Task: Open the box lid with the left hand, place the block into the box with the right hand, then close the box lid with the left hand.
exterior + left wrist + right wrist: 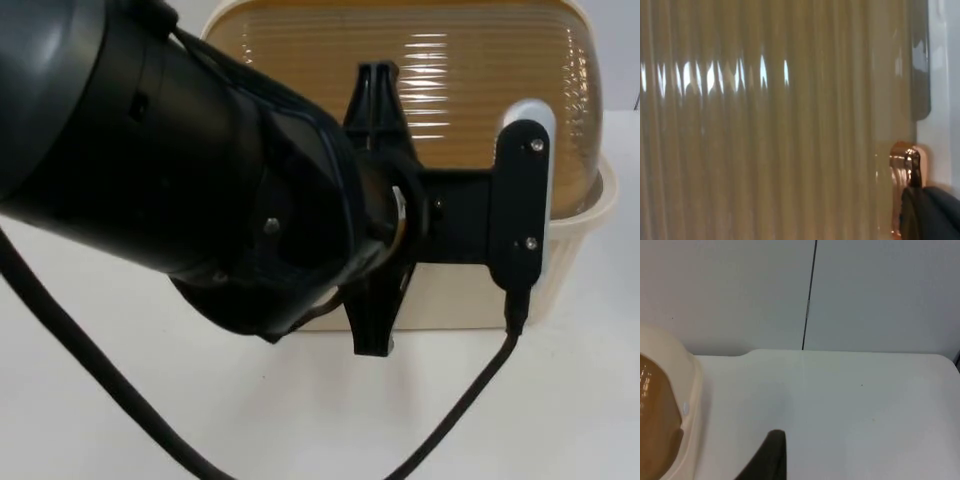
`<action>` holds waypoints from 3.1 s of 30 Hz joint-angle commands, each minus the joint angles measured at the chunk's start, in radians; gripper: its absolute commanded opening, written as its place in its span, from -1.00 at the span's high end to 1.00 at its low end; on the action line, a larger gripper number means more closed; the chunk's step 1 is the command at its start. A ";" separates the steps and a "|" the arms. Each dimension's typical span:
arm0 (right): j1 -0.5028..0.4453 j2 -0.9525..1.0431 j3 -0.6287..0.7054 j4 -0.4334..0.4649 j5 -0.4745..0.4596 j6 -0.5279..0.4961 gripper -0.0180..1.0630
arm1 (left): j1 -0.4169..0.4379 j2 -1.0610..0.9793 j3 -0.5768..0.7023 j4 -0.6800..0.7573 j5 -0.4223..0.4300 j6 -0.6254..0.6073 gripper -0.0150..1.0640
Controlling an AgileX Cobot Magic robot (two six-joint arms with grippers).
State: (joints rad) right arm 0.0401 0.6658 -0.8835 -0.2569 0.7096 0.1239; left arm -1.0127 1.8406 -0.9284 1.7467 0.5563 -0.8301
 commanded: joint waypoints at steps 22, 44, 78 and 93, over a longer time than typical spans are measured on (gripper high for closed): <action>0.004 -0.001 -0.005 -0.003 -0.018 0.018 -0.98 | -0.034 -0.045 -0.003 -0.097 -0.045 -0.016 0.98; 0.004 -0.001 -0.005 -0.001 -0.018 0.021 -0.98 | 0.014 -0.025 -0.003 -0.028 -0.132 -0.016 0.98; 0.004 -0.001 -0.005 -0.001 -0.018 0.021 -0.98 | 0.047 -0.025 -0.003 -0.006 -0.210 0.001 0.98; 0.004 -0.001 -0.005 -0.001 -0.018 0.021 -0.98 | 0.070 -0.023 -0.003 -0.005 -0.176 0.052 0.98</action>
State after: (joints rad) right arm 0.0401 0.6658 -0.8835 -0.2550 0.7096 0.1382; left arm -0.9477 1.8164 -0.9284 1.7426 0.3687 -0.7779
